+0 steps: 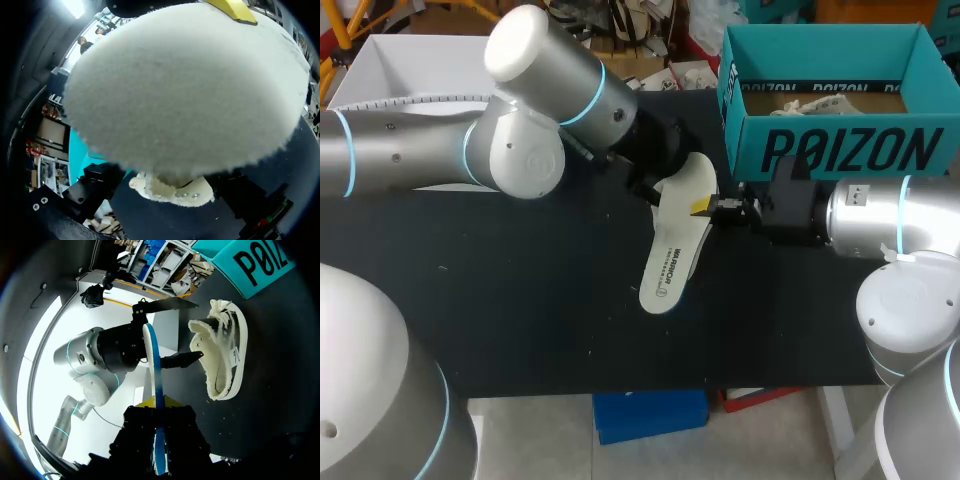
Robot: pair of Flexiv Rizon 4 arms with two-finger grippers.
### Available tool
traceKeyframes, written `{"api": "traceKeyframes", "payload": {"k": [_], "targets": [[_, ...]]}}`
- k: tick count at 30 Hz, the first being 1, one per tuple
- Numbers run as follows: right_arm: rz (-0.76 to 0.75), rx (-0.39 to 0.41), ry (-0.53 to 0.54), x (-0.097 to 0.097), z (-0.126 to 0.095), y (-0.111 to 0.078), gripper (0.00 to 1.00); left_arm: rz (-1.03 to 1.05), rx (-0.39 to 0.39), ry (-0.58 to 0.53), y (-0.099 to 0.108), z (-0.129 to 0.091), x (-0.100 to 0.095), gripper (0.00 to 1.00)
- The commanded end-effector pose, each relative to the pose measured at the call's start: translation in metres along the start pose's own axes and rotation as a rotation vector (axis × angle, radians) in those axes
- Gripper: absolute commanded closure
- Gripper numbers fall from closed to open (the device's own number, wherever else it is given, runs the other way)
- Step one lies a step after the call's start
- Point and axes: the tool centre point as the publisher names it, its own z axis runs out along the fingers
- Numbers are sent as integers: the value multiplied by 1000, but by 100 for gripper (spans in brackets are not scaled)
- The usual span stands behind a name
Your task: Take the shoe out of the shoebox, open the shoe tongue, remove and reinsert the insole, then place the shoe into the shoebox
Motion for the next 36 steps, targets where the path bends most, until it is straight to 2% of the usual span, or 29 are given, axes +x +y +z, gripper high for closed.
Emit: {"api": "traceKeyframes", "payload": {"k": [1,6,7,8,9,10,12,13,14,23,36], "targets": [[0,-2,0,0,1,-1,100,8,16,5,0,19,-7,0],[0,-2,0,0,1,-1,100,20,12,19,-2,25,-6,0],[0,-2,0,0,1,-1,100,24,9,22,-2,27,-5,3],[0,-2,0,0,1,-1,100,25,9,25,-2,27,-5,13],[0,-2,0,0,1,-1,100,28,6,30,-2,28,-4,35],[0,-2,0,0,1,-1,100,31,2,33,-1,29,-4,51],[0,-2,0,0,1,-1,100,36,-5,34,-1,29,-4,77],[0,-2,0,0,1,-1,100,37,-6,34,-1,29,-4,96],[0,-2,0,0,1,-1,100,40,-12,34,-1,28,-3,100],[0,-2,0,0,1,-1,100,70,-53,34,3,26,-3,100],[0,-2,0,0,1,-1,100,5,-18,-19,10,12,-6,100]]}}
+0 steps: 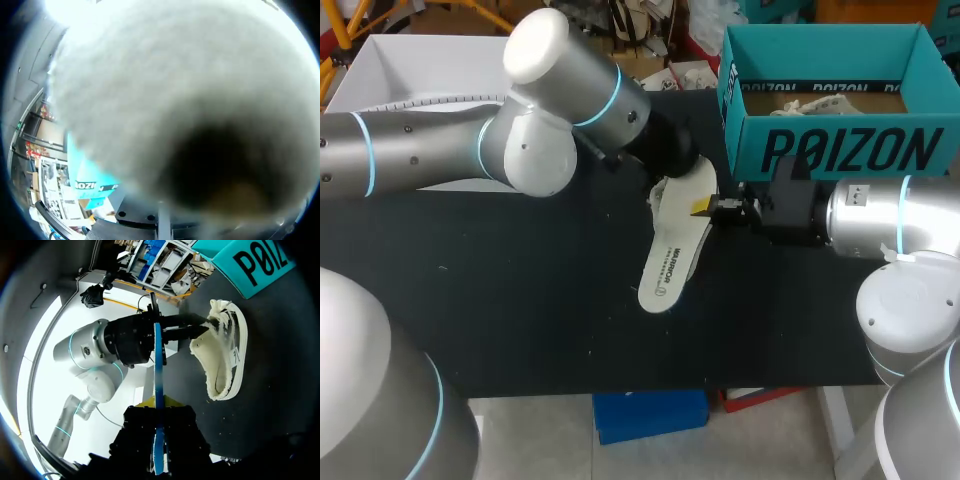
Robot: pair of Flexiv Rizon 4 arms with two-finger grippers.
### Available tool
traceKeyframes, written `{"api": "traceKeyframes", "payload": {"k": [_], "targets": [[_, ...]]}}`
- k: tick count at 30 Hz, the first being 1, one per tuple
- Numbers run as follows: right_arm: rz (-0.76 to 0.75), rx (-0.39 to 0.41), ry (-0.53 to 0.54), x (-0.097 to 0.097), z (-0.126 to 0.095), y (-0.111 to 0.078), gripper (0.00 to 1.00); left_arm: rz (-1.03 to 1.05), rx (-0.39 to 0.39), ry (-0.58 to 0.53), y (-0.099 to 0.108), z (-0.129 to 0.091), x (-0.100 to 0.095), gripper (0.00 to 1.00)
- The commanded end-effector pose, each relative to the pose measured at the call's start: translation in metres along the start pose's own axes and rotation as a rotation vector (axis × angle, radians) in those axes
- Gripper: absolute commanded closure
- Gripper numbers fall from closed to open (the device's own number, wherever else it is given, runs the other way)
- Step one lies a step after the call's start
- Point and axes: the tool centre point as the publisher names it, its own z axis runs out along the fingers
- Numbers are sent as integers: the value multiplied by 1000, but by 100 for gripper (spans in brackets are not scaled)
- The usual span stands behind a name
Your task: Take the shoe out of the shoebox, open the shoe tongue, remove and reinsert the insole, then place the shoe into the shoebox
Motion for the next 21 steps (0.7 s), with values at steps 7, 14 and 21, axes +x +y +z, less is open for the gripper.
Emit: {"api": "traceKeyframes", "payload": {"k": [7,14,21], "targets": [[0,-2,0,0,1,-1,100,-129,45,-50,13,-11,3,100],[0,-2,0,0,1,-1,100,-225,82,-89,20,-12,-3,100],[0,-2,0,0,1,-1,100,-326,94,-127,29,-9,-4,100]]}}
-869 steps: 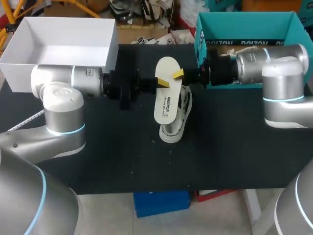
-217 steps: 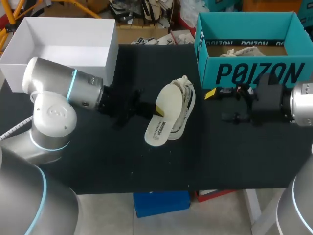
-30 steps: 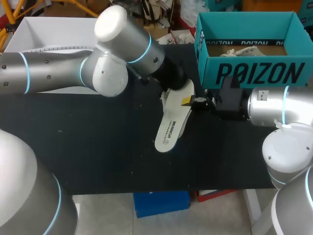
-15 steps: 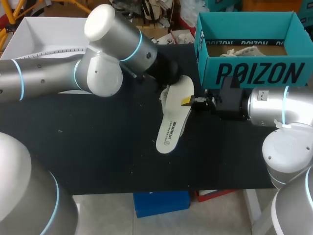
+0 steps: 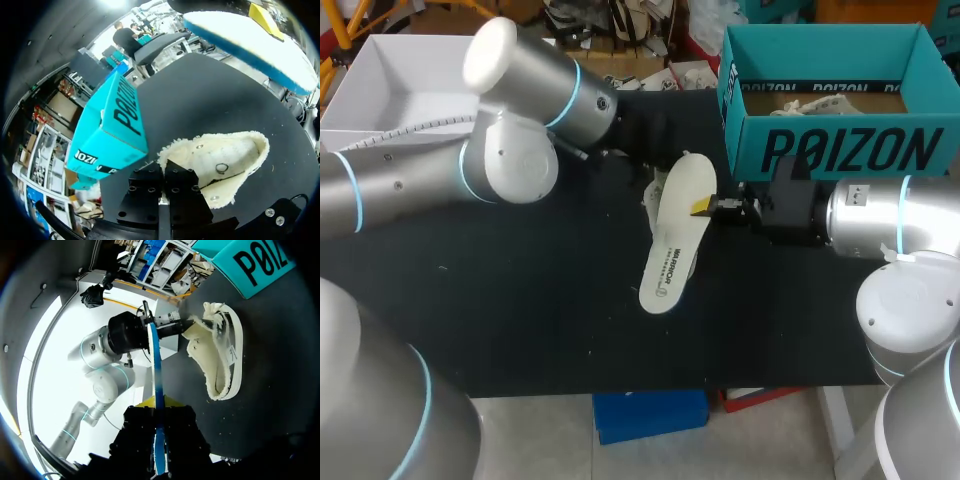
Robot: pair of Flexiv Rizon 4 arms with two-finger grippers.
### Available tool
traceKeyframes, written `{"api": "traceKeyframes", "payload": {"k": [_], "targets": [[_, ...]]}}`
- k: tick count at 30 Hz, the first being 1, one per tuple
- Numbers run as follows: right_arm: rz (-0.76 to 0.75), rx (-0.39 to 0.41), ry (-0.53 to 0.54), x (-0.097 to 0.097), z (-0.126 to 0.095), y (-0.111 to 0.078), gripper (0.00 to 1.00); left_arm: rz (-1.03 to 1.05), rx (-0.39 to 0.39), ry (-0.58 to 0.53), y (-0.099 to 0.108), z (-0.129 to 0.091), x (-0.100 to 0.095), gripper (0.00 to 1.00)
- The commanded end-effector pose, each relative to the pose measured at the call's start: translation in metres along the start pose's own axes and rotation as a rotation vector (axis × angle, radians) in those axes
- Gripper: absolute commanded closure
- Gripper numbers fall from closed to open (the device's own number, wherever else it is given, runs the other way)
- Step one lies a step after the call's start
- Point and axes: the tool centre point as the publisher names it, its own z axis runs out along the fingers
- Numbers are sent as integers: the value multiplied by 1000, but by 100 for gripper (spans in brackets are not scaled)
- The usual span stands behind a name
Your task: Take the shoe out of the shoebox, open the shoe tongue, remove and reinsert the insole, then place the shoe into the shoebox
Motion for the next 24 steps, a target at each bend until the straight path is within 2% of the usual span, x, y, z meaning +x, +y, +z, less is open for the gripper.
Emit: {"api": "traceKeyframes", "payload": {"k": [1,3,9,24], "targets": [[0,-2,0,0,1,-1,100,-44,8,-28,8,7,2,100],[0,-2,0,0,1,-1,100,-67,-14,-48,12,8,2,100],[0,-2,0,0,1,-1,100,-143,-6,-91,18,11,1,100],[0,-2,0,0,1,-1,100,-187,-26,-203,23,-1,-7,100]]}}
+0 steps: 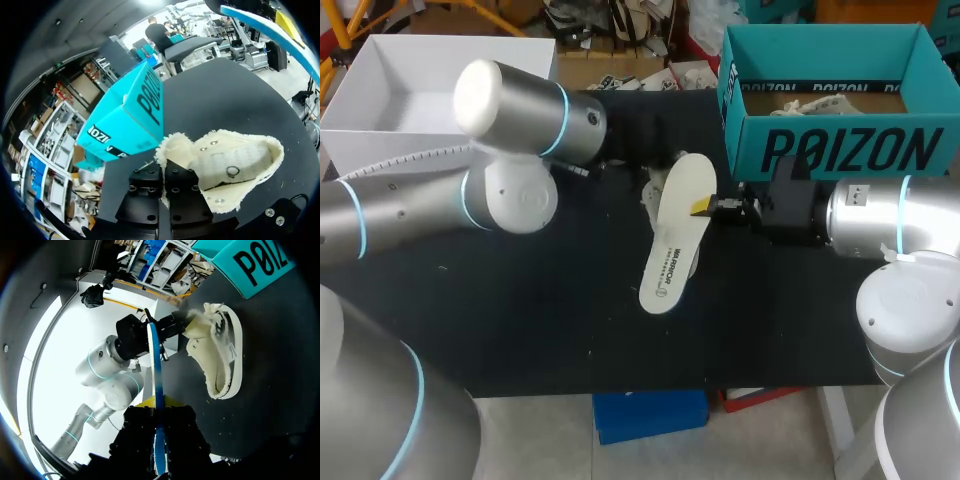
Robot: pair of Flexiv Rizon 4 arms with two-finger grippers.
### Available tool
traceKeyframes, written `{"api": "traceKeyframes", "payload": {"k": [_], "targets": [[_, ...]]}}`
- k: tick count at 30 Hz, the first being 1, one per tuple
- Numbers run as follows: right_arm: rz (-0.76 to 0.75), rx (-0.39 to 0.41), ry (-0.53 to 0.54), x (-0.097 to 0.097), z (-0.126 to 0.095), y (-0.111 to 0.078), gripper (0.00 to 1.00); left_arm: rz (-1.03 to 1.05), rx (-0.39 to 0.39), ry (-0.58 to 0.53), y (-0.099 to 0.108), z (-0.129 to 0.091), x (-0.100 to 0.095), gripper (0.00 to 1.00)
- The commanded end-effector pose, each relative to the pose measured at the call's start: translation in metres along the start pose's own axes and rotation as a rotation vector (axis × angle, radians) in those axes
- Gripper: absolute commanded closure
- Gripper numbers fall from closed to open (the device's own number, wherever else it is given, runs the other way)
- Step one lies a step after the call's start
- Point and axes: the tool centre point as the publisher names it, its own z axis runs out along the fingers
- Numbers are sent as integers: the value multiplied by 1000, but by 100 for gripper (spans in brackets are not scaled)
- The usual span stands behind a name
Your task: Take the shoe out of the shoebox, open the shoe tongue, remove and reinsert the insole, then place the shoe into the shoebox
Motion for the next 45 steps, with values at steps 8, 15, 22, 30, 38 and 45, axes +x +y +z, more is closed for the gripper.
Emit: {"api": "traceKeyframes", "payload": {"k": [8,15,22,30,38,45], "targets": [[0,-2,1,0,1,-1,100,0,4,-41,0,-4,-2,90],[0,-2,1,0,1,-1,100,10,31,-22,-7,-5,0,0],[0,-2,1,0,1,-1,100,63,117,-19,-37,-39,7,0],[0,-2,1,0,1,-1,100,220,204,-75,-53,-78,36,0],[0,-2,1,0,1,-1,100,229,411,-189,-24,-95,70,0],[0,-2,1,0,1,-1,100,333,642,-155,-20,-112,79,0]]}}
